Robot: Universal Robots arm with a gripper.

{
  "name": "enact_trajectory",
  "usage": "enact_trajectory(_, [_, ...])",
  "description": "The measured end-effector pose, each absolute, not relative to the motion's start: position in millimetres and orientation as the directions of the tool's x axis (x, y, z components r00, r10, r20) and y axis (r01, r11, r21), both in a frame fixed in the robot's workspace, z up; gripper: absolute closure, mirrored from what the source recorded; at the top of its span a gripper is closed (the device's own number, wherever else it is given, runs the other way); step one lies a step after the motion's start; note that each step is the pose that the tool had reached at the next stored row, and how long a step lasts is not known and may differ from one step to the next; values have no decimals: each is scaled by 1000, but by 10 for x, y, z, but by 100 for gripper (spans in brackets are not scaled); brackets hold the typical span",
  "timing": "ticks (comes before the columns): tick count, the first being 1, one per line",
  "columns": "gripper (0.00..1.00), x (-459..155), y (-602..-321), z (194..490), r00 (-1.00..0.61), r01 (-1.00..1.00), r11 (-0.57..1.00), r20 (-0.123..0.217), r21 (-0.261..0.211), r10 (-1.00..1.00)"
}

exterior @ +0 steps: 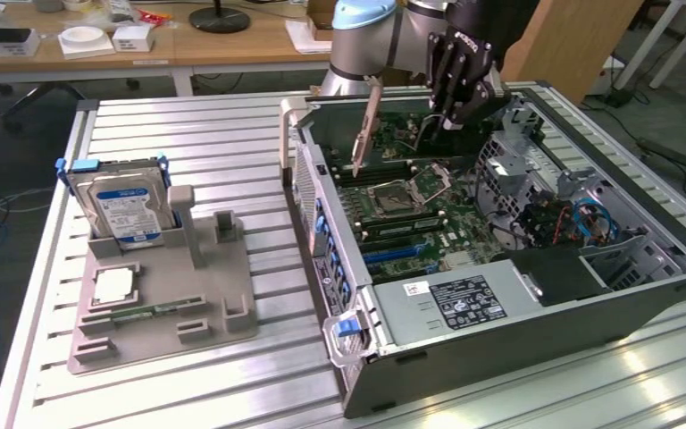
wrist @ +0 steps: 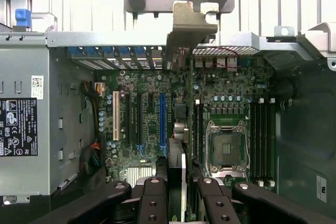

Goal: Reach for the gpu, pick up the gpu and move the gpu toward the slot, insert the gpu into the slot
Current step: 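Insert the gpu into the slot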

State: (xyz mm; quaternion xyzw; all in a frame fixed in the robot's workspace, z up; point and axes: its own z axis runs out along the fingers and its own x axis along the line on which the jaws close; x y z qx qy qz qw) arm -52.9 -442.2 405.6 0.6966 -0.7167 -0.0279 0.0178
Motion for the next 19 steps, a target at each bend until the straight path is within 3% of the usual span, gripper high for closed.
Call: enact_trajectory(19, [74, -463, -4422, 4042, -29, -998, 28, -13, 65, -999])
